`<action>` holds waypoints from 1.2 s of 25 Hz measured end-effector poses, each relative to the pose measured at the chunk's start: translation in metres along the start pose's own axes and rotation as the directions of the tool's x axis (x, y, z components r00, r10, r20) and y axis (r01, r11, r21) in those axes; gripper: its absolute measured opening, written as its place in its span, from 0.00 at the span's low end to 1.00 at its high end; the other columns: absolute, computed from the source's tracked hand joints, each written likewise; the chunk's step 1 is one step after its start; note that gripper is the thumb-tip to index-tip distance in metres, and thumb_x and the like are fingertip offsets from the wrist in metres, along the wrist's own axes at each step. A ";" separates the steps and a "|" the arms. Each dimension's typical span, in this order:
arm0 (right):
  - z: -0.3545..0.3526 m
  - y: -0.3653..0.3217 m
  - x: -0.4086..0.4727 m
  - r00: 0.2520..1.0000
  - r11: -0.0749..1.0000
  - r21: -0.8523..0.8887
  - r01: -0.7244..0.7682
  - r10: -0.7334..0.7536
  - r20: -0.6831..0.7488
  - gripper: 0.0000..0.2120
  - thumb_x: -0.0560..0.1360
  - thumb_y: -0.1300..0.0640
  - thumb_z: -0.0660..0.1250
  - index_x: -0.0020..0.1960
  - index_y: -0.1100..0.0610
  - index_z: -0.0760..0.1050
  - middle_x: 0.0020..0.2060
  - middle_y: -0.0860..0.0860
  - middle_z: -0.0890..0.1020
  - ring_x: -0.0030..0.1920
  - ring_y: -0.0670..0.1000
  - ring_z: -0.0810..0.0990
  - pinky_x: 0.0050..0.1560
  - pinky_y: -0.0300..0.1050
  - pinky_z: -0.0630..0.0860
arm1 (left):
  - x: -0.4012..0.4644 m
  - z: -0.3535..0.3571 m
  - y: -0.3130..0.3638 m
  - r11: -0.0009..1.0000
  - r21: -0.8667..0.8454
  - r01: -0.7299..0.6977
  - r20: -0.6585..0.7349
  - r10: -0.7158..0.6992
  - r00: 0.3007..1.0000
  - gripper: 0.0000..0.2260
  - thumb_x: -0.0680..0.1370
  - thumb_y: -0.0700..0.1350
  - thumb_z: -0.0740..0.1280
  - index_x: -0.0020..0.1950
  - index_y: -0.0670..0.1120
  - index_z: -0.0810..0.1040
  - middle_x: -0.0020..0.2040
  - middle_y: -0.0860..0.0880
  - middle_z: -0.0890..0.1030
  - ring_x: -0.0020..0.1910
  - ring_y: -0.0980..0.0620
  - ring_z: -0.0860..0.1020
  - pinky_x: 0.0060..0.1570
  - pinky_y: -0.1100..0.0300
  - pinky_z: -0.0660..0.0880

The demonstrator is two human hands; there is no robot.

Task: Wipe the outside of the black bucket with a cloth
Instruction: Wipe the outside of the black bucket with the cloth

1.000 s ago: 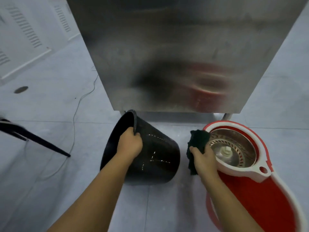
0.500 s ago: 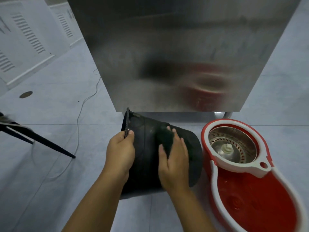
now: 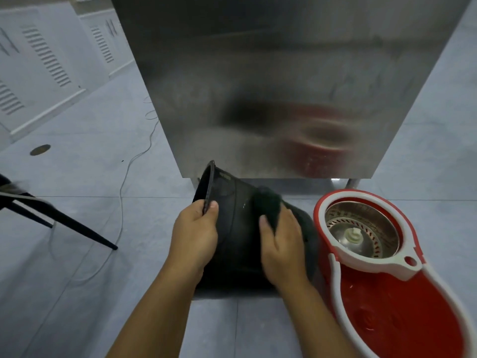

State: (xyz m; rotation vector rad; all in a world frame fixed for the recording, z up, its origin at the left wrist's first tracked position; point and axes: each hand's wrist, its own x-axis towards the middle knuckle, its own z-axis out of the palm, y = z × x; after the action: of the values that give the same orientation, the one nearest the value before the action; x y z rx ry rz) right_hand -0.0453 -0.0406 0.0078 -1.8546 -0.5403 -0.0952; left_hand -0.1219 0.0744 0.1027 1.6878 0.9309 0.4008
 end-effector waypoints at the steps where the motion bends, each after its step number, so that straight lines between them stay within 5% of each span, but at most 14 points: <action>1: -0.007 0.011 0.002 0.992 0.990 0.066 -0.127 0.129 -0.014 0.12 0.81 0.49 0.58 0.62 0.45 0.73 0.60 0.47 0.80 0.66 0.53 0.76 0.64 0.44 0.71 | -0.001 -0.001 0.000 0.999 0.022 -0.033 0.002 0.033 0.999 0.16 0.82 0.50 0.58 0.50 0.38 0.78 0.49 0.35 0.81 0.43 0.44 0.79 0.46 0.49 0.77; 2: -0.009 0.017 -0.007 0.971 0.967 0.112 -0.229 0.235 -0.039 0.11 0.81 0.50 0.58 0.62 0.44 0.73 0.60 0.47 0.80 0.66 0.54 0.76 0.62 0.42 0.72 | -0.003 -0.001 -0.001 0.998 0.038 -0.053 0.003 0.053 0.999 0.16 0.81 0.50 0.58 0.50 0.39 0.78 0.48 0.37 0.82 0.44 0.43 0.80 0.48 0.46 0.79; 4: 0.002 0.012 -0.045 0.950 0.952 0.084 -0.294 0.301 -0.080 0.20 0.80 0.51 0.59 0.72 0.41 0.66 0.73 0.43 0.70 0.76 0.49 0.64 0.74 0.46 0.62 | -0.005 0.002 -0.003 0.996 0.049 -0.073 0.018 0.072 0.997 0.15 0.81 0.51 0.58 0.46 0.42 0.79 0.44 0.40 0.83 0.44 0.42 0.81 0.50 0.40 0.80; 7: 0.025 -0.018 -0.072 1.000 1.000 0.024 -0.018 0.018 -0.016 0.30 0.78 0.50 0.57 0.78 0.41 0.54 0.79 0.37 0.57 0.80 0.41 0.50 0.79 0.45 0.44 | -0.008 0.012 -0.006 0.993 0.073 -0.089 0.077 0.084 0.993 0.14 0.81 0.52 0.58 0.45 0.46 0.78 0.43 0.43 0.83 0.44 0.43 0.82 0.49 0.39 0.80; 9: 0.024 -0.024 -0.037 0.995 0.995 -0.019 0.097 -0.097 0.010 0.27 0.79 0.50 0.56 0.77 0.48 0.63 0.76 0.43 0.67 0.78 0.44 0.58 0.79 0.47 0.49 | -0.010 0.015 -0.005 0.992 0.073 -0.104 0.087 0.098 0.991 0.13 0.81 0.51 0.59 0.45 0.46 0.79 0.43 0.45 0.84 0.44 0.44 0.82 0.49 0.40 0.80; 12: -0.002 -0.015 0.014 0.978 0.970 0.124 -0.209 0.209 0.014 0.19 0.79 0.43 0.55 0.65 0.49 0.74 0.64 0.48 0.78 0.70 0.53 0.72 0.71 0.56 0.67 | -0.017 0.007 0.000 0.987 0.048 -0.151 0.039 0.150 0.988 0.13 0.80 0.51 0.59 0.43 0.46 0.78 0.40 0.44 0.83 0.42 0.44 0.81 0.45 0.43 0.81; 15: -0.037 0.006 0.025 0.746 0.709 0.336 -0.620 0.666 -0.027 0.20 0.80 0.41 0.56 0.66 0.50 0.71 0.64 0.53 0.77 0.69 0.57 0.71 0.70 0.57 0.66 | -0.020 -0.011 0.008 0.974 0.053 -0.221 0.066 0.217 0.974 0.13 0.78 0.53 0.62 0.43 0.47 0.79 0.40 0.48 0.83 0.44 0.49 0.81 0.45 0.51 0.81; 18: -0.062 0.008 0.011 0.512 0.309 0.701 -0.643 0.854 0.093 0.12 0.81 0.47 0.60 0.57 0.54 0.73 0.52 0.55 0.80 0.55 0.58 0.77 0.62 0.58 0.72 | -0.028 -0.014 0.017 0.983 0.040 -0.178 0.410 0.147 0.900 0.14 0.68 0.62 0.69 0.48 0.56 0.81 0.44 0.60 0.85 0.45 0.61 0.82 0.46 0.64 0.79; 21: -0.067 0.007 -0.005 0.481 0.176 0.802 -0.570 0.863 0.152 0.09 0.82 0.51 0.61 0.45 0.52 0.73 0.46 0.54 0.80 0.46 0.55 0.78 0.53 0.55 0.73 | -0.028 -0.010 0.014 0.943 0.100 -0.317 0.505 0.226 0.833 0.05 0.74 0.54 0.70 0.49 0.62 0.79 0.42 0.71 0.83 0.44 0.73 0.80 0.35 0.78 0.74; 25: -0.071 0.014 -0.015 0.523 0.162 0.891 -0.424 0.847 0.094 0.08 0.82 0.53 0.60 0.46 0.51 0.74 0.49 0.55 0.82 0.49 0.57 0.79 0.53 0.55 0.76 | -0.025 -0.033 0.017 0.974 0.050 -0.219 0.727 0.115 0.677 0.16 0.69 0.58 0.73 0.55 0.57 0.81 0.51 0.61 0.85 0.52 0.62 0.83 0.44 0.72 0.78; 27: -0.069 0.020 -0.019 0.544 0.161 0.908 -0.388 0.835 0.084 0.08 0.82 0.52 0.60 0.49 0.51 0.77 0.52 0.56 0.82 0.53 0.58 0.80 0.58 0.57 0.76 | -0.025 -0.032 0.020 0.993 -0.048 -0.106 0.626 0.113 0.772 0.24 0.65 0.66 0.71 0.58 0.58 0.79 0.53 0.57 0.85 0.52 0.55 0.83 0.48 0.64 0.80; 30: -0.061 0.028 -0.022 0.585 0.219 0.901 -0.375 0.809 0.047 0.10 0.82 0.50 0.60 0.52 0.52 0.79 0.54 0.55 0.83 0.57 0.58 0.80 0.56 0.56 0.77 | -0.020 -0.006 0.017 0.995 -0.079 -0.053 0.244 0.071 0.967 0.23 0.70 0.66 0.62 0.55 0.53 0.80 0.49 0.52 0.85 0.49 0.51 0.82 0.46 0.57 0.78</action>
State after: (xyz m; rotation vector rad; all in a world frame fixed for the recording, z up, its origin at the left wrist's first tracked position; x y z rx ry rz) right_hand -0.0411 -0.1106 -0.0021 -0.8306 0.5192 0.2685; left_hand -0.1320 0.0621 0.1243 1.6595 0.6749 0.2554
